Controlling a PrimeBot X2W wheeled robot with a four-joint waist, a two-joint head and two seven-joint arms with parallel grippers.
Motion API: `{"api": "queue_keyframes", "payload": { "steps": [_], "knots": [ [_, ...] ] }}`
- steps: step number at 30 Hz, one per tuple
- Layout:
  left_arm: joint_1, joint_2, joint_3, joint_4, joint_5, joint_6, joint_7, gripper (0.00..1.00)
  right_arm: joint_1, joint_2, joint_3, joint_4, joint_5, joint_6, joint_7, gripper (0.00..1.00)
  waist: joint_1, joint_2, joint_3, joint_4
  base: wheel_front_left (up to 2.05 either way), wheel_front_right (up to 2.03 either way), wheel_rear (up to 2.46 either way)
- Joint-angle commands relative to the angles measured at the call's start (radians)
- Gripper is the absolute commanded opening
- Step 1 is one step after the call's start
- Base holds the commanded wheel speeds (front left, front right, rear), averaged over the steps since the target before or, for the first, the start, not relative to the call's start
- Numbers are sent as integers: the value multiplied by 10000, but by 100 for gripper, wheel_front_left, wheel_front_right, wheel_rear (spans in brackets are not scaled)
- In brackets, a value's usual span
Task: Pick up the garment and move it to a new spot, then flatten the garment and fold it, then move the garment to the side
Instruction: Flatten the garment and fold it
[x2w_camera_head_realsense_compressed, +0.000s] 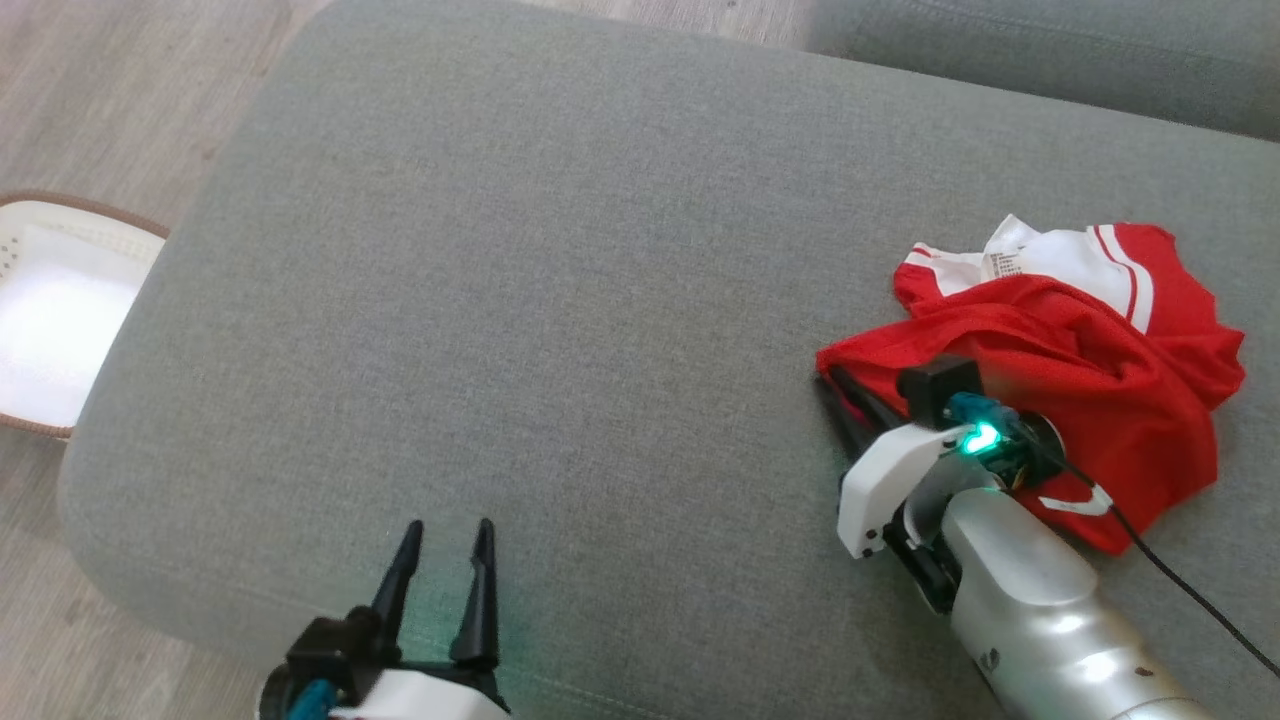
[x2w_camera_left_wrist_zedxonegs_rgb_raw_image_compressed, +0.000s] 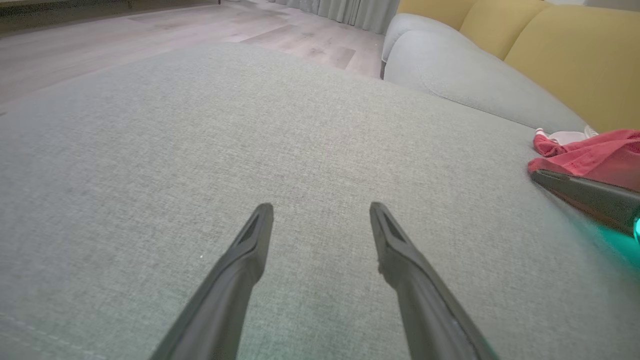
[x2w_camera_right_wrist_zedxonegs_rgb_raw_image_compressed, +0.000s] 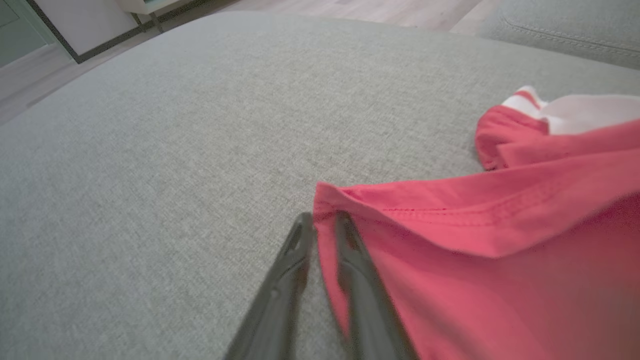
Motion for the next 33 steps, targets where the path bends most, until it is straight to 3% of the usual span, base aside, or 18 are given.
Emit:
{"api": "queue_keyframes", "payload": {
  "steps": [1,9,11,12,14,19,25,32,33],
  "knots": [
    [-205,2,163,-248,-63,82,-97,100,-140,82,70,-67,87,-9,-206,0,-2,0,-41,3,0,0,0],
    [-228,1,-226,-150,-240,33,-97,100,-1144,82,-111,-693,387,-9,-1012,0,-2,0,-373,278,0,0,0],
    [-195,1,-240,-128,-266,30,-97,100,-1756,82,61,-1389,621,-9,-1070,0,-2,0,-475,418,0,0,0],
    [-147,1,-204,-86,-306,30,-97,100,-2516,82,295,-2525,1010,-9,-1083,0,-2,0,-580,579,0,0,0],
    [-40,1,-143,-19,-253,-5,-97,100,-3779,71,-187,-3883,1079,-9,-1088,0,-2,0,-711,744,0,0,0],
    [274,1,101,103,-223,-34,-97,100,-4964,-293,-1188,-5354,1116,-9,-1090,0,-2,0,-982,739,0,0,0],
    [549,1,275,73,-306,-59,-97,100,-3990,-1203,-2421,-5986,1173,-9,-1091,0,-2,0,-1128,116,0,0,0],
    [210,1,158,-43,-324,-50,-97,100,-972,-2468,-3484,-4624,568,-9,-1091,0,-2,0,-879,-495,0,0,0],
    [157,1,133,-44,-320,-48,-97,100,-538,-2570,-3695,-4344,497,-9,-1091,32,-2,0,-841,-551,0,0,0]
  ]
}}
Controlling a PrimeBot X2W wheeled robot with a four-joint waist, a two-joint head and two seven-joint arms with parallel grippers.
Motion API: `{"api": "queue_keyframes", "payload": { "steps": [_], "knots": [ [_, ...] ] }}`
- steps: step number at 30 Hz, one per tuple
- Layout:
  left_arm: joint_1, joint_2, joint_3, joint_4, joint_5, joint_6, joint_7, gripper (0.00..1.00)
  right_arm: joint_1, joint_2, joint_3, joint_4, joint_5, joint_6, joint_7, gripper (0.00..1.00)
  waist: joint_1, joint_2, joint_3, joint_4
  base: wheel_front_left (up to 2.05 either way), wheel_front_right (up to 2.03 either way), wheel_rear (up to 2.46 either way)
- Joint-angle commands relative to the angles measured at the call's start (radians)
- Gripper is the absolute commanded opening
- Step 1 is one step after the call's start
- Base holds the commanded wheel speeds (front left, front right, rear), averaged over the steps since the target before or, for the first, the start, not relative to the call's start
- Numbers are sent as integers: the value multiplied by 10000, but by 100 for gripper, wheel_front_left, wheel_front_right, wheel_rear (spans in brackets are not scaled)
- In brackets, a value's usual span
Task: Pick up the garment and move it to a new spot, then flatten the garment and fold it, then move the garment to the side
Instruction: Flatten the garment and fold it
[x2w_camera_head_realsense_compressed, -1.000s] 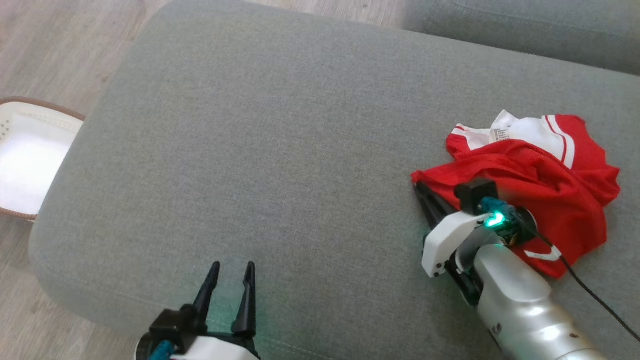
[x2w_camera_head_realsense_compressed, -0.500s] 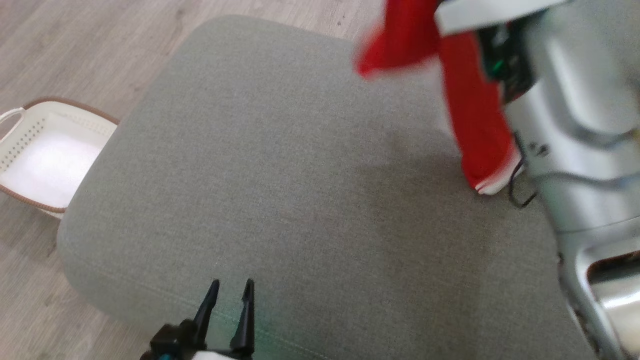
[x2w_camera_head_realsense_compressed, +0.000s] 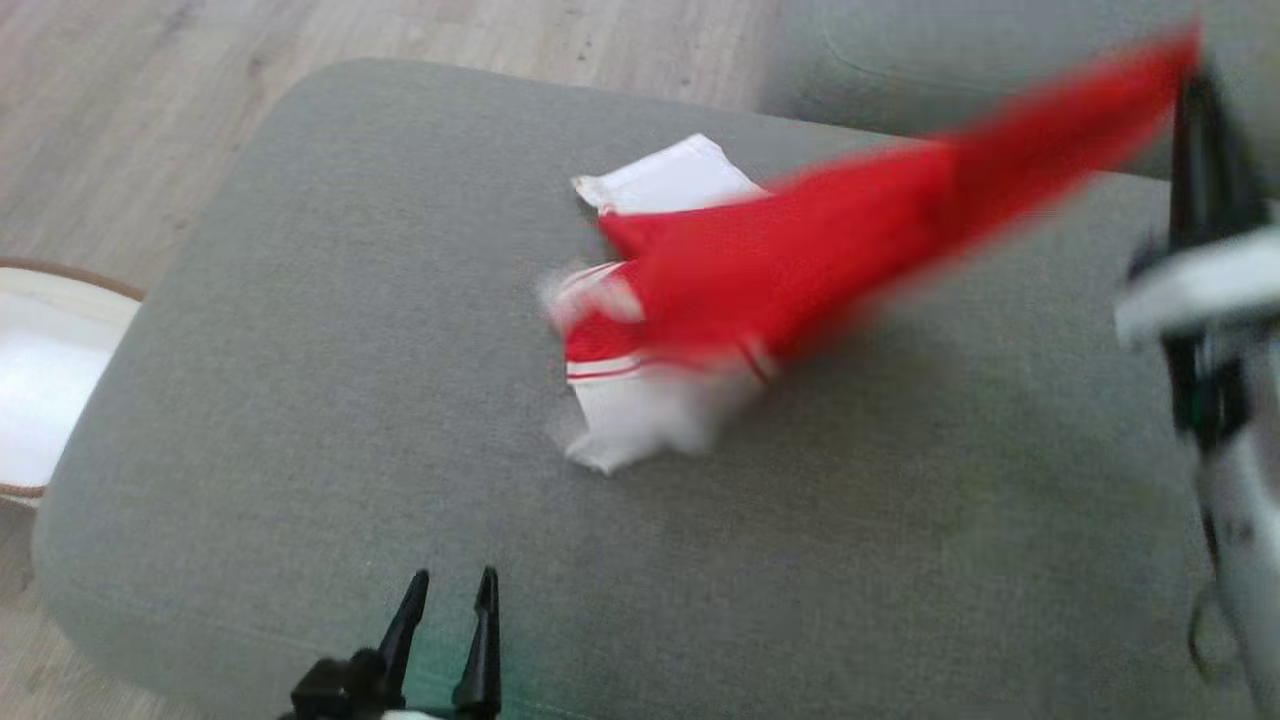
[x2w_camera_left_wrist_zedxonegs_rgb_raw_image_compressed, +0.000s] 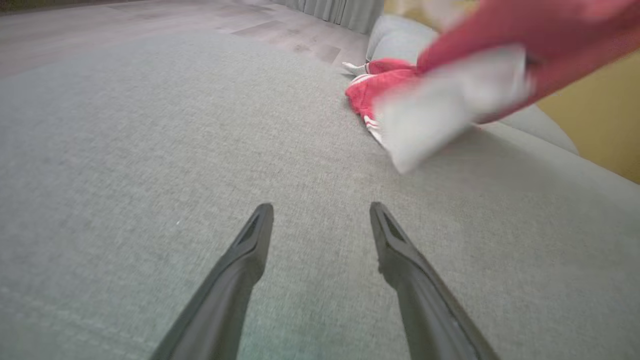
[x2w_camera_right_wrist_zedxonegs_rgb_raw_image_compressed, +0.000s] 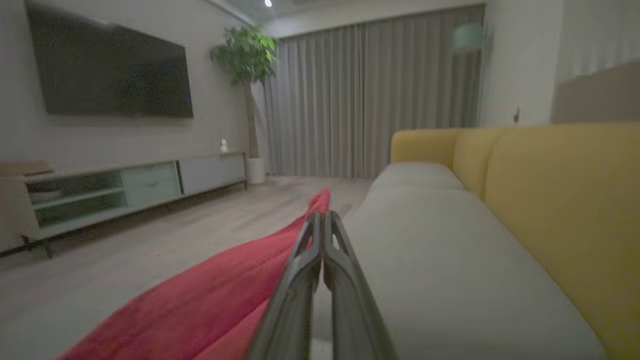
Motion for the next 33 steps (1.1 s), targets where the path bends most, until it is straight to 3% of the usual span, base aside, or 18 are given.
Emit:
{"api": "queue_keyframes", "payload": {
  "steps": [1,2,7,12,15,18,22,28,33],
  "knots": [
    [-465,-12,276,-294,-53,-15,-97,100,289,-165,-251,28,-173,-7,-54,92,0,0,138,-177,0,0,0],
    [-501,-12,263,-285,-43,-11,-97,100,670,-168,-545,296,-250,-7,-54,100,0,0,159,-240,0,0,0],
    [-580,-12,310,-213,51,-13,-97,100,1887,271,-1928,514,-825,-7,-54,100,0,0,153,-583,0,0,0],
    [-626,-12,369,-165,92,-23,-97,100,2354,865,-2213,214,-1213,-7,-54,100,0,0,93,-811,0,0,0],
    [-686,-12,337,-140,89,-35,-97,100,2486,1212,-1841,-47,-1357,-7,-54,100,0,0,73,-860,0,0,0],
    [-741,-12,271,-138,82,-60,-97,100,2552,1479,-779,-384,-1383,-7,-55,100,0,0,76,-786,0,0,0],
    [-798,-12,146,-146,55,-75,-97,100,2534,1614,1417,-582,-1075,-7,-55,100,0,0,138,-519,0,0,0],
    [-756,-13,-36,-98,3,-64,-97,100,1991,1613,4733,317,-51,-7,60,100,0,0,257,69,0,0,0],
    [-778,-13,-215,-102,-65,-58,-97,100,1287,1516,6127,1337,594,-7,189,100,0,0,410,615,0,0,0]
  ]
}}
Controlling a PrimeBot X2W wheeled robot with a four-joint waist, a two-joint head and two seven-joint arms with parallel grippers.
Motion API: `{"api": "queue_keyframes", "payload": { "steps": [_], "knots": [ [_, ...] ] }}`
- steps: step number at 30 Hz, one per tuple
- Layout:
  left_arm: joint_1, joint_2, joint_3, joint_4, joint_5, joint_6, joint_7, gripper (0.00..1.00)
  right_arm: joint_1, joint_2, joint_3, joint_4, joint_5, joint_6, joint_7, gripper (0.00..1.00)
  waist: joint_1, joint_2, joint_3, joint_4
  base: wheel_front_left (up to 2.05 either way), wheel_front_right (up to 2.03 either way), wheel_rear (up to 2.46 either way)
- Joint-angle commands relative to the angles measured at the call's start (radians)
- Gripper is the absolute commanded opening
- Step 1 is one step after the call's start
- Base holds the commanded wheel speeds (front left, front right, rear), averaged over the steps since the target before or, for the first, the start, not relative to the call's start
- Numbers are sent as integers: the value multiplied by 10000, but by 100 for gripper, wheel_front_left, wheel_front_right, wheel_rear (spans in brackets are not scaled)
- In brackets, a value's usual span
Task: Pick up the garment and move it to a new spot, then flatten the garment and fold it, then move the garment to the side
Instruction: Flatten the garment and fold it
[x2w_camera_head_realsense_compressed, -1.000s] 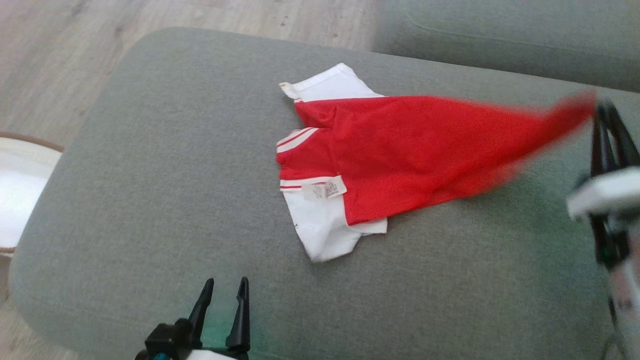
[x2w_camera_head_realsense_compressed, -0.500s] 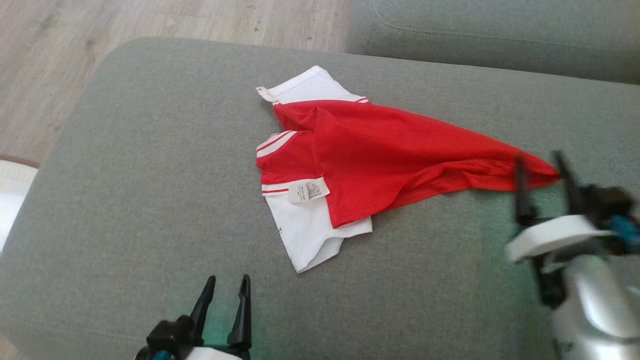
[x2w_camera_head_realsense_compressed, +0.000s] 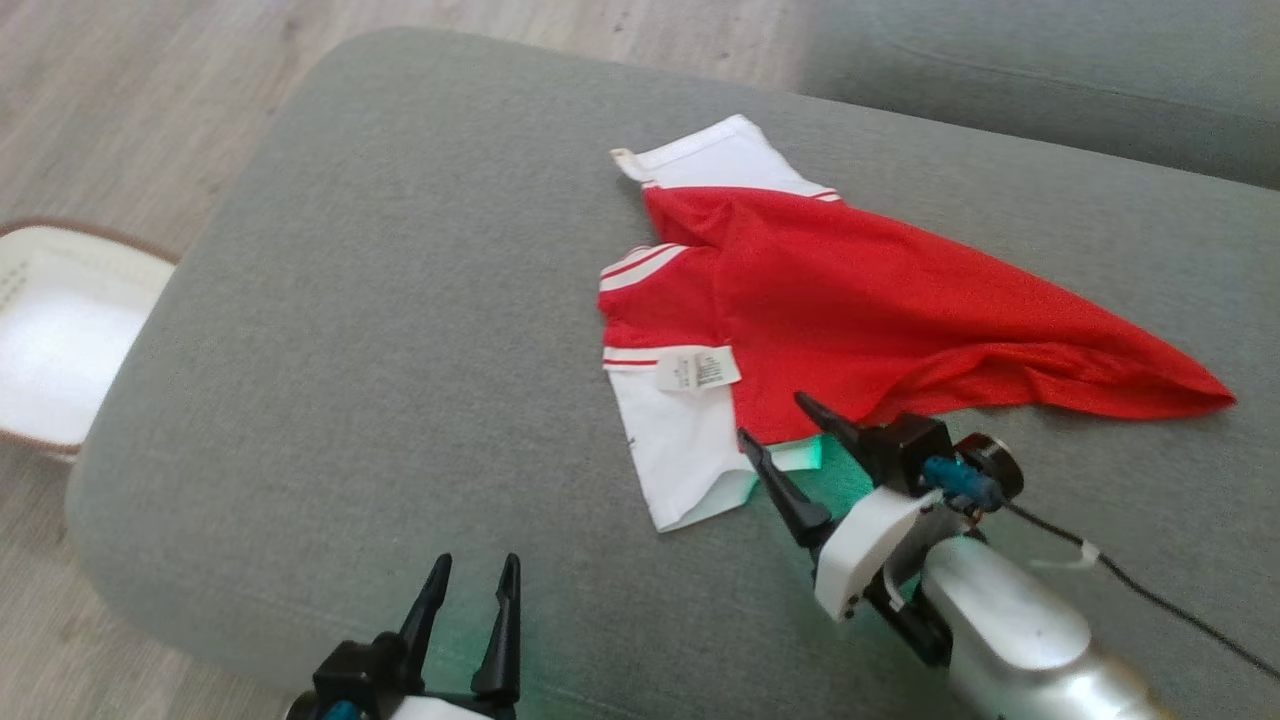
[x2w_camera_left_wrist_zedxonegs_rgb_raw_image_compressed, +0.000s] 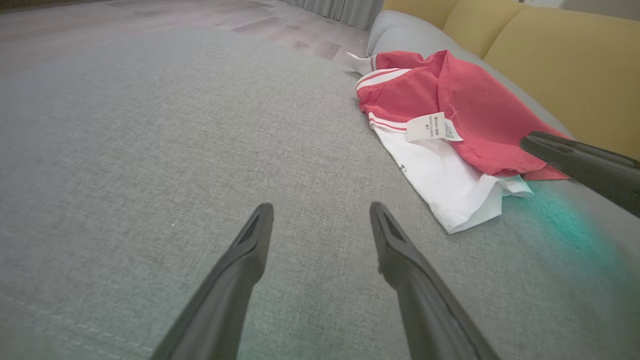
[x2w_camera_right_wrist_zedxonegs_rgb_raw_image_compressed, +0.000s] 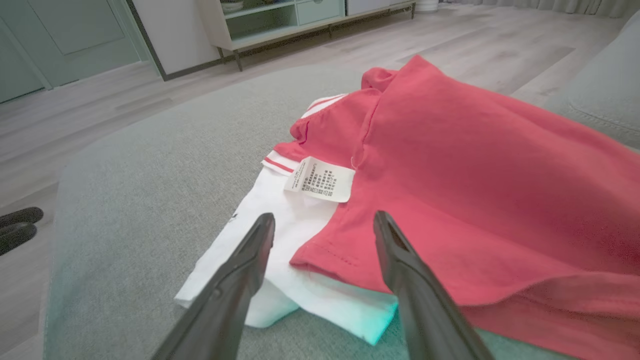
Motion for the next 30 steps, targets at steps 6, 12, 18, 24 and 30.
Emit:
{"api": "queue_keyframes", "payload": {
  "steps": [6,12,18,24,30],
  "knots": [
    [-346,-11,99,-280,-161,53,-97,100,-950,1,620,1201,254,-7,-67,100,0,0,227,651,0,0,0],
    [-290,-11,22,-317,-226,101,-97,100,-1180,233,891,1954,291,-7,-171,100,0,0,301,753,0,0,0],
    [-350,-11,-41,-337,-281,141,-97,100,-1311,360,997,2267,394,-7,-255,100,0,0,329,703,0,0,0],
    [-376,-11,-26,-366,-273,150,-97,100,-1387,405,1022,2423,475,-7,-280,41,0,0,355,635,0,0,0],
    [-400,-11,-6,-363,-291,161,-97,100,-1456,283,773,2013,533,-7,-288,0,0,0,376,547,0,0,0]
  ]
}}
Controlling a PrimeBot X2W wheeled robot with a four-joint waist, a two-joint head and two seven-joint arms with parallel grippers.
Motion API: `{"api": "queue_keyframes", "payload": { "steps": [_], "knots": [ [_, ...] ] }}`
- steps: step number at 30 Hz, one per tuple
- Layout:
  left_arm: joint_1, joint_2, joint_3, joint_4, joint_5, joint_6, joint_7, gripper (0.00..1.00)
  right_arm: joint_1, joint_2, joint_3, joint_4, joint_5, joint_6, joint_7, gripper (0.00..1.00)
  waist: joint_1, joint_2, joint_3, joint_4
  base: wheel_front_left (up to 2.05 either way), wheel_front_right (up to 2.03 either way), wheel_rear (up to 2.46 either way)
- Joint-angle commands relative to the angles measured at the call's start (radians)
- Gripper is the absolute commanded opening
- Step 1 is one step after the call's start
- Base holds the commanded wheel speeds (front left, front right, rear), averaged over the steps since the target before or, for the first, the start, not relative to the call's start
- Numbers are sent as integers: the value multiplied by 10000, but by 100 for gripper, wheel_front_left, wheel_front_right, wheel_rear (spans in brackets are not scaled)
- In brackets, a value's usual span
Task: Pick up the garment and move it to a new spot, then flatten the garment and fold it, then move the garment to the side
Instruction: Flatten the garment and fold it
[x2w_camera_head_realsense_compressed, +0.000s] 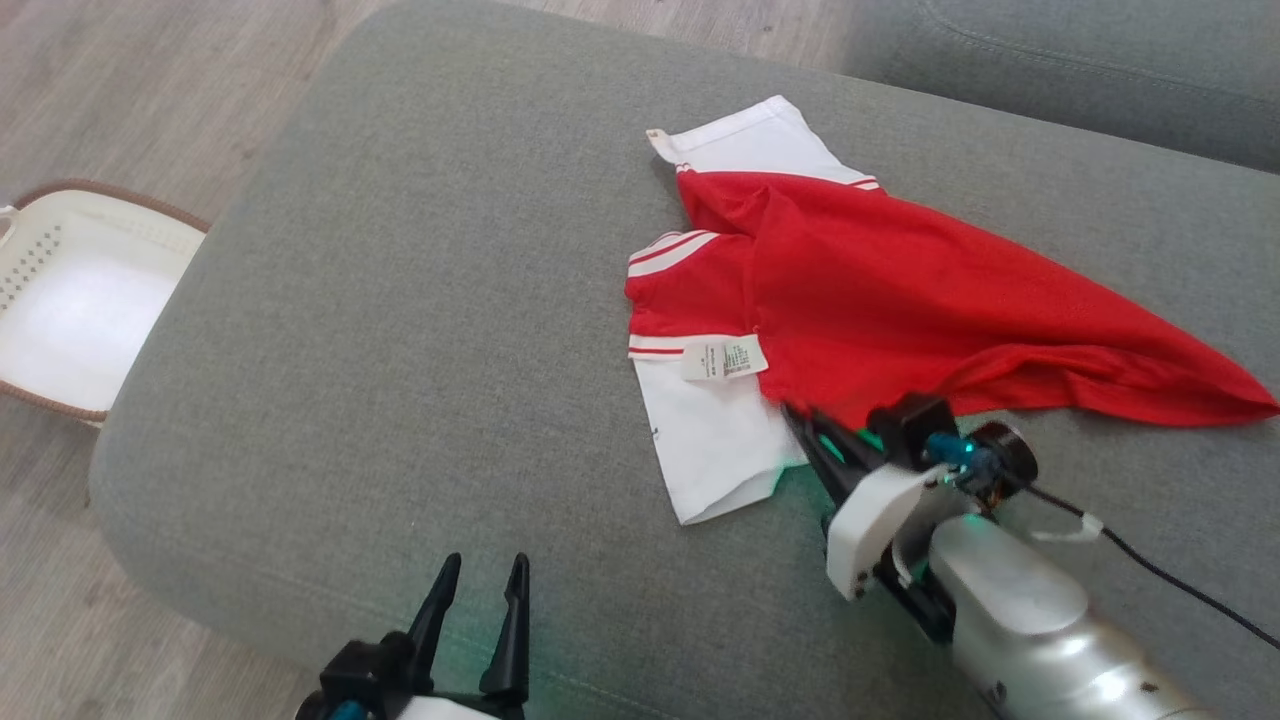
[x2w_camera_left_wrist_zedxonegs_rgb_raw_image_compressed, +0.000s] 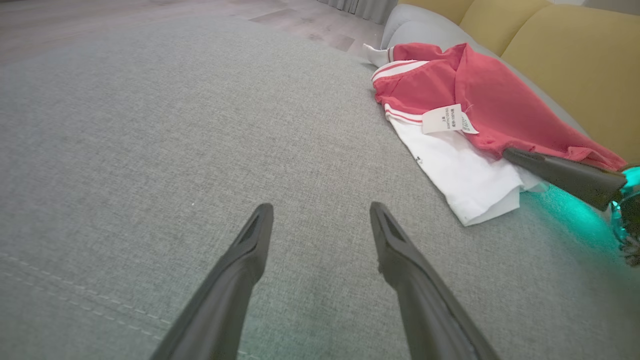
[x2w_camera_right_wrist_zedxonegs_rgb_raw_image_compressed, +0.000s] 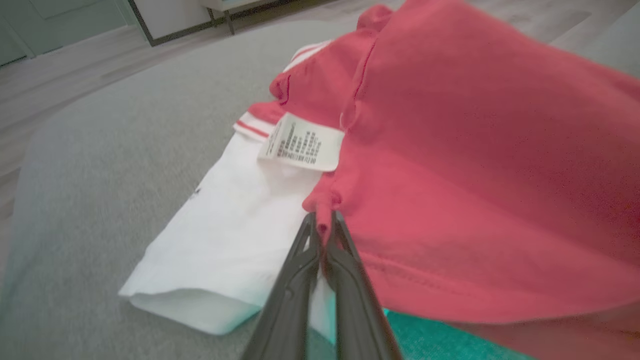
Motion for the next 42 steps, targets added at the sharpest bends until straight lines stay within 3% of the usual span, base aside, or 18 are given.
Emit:
{"api": "queue_keyframes", "payload": {
  "steps": [1,6,9,14,19,23,28,34,35,36,39,42],
  "knots": [
    [-401,-11,260,-289,-88,65,-97,100,-306,98,-53,-375,53,-7,-108,0,0,0,-5,-19,0,0,0],
    [-392,-11,274,-325,-164,27,-97,100,-346,25,-757,-1393,505,-7,-109,0,0,0,-62,-120,0,0,0],
    [-353,-11,318,-332,-169,3,-97,100,-802,-372,-1184,-1853,860,-7,-109,0,0,0,-136,-140,0,0,0],
    [-287,-11,318,-307,-139,-16,-97,100,-1181,-805,-825,-1930,1109,-7,-64,0,0,0,-220,-83,0,0,0],
    [-225,-11,370,-323,-130,-1,-97,100,-972,-806,-365,-1980,1580,-7,-37,0,0,0,-217,-99,0,0,0],
    [-258,-11,379,-340,-114,11,-97,100,-1066,-914,-623,-1953,1830,-7,-75,0,0,0,-170,-132,0,0,0],
    [-400,-11,325,-387,-77,-23,-97,100,-2370,-1641,-1724,-1513,1484,-7,-103,0,0,0,23,-67,0,0,0],
    [-552,-11,47,-382,-129,-51,-97,100,-4163,-2616,-2760,104,361,-7,-107,0,0,0,293,264,0,0,0],
    [-570,-11,-9,-380,-148,-43,-97,100,-4482,-2780,-3048,569,108,-7,-107,8,0,0,343,323,0,0,0],
    [-585,-11,-51,-378,-168,-29,-97,100,-4761,-2912,-3331,1011,-159,-7,-108,100,0,0,387,369,0,0,0],
    [-587,-11,-119,-384,-214,17,-97,100,-5181,-2976,-4069,2139,-672,-7,-108,100,0,0,435,420,0,0,0],
    [-555,-11,-68,-432,-255,89,-97,100,-4937,-2904,-4595,2311,-1108,-7,-109,100,0,0,465,289,0,0,0]
  ]
}}
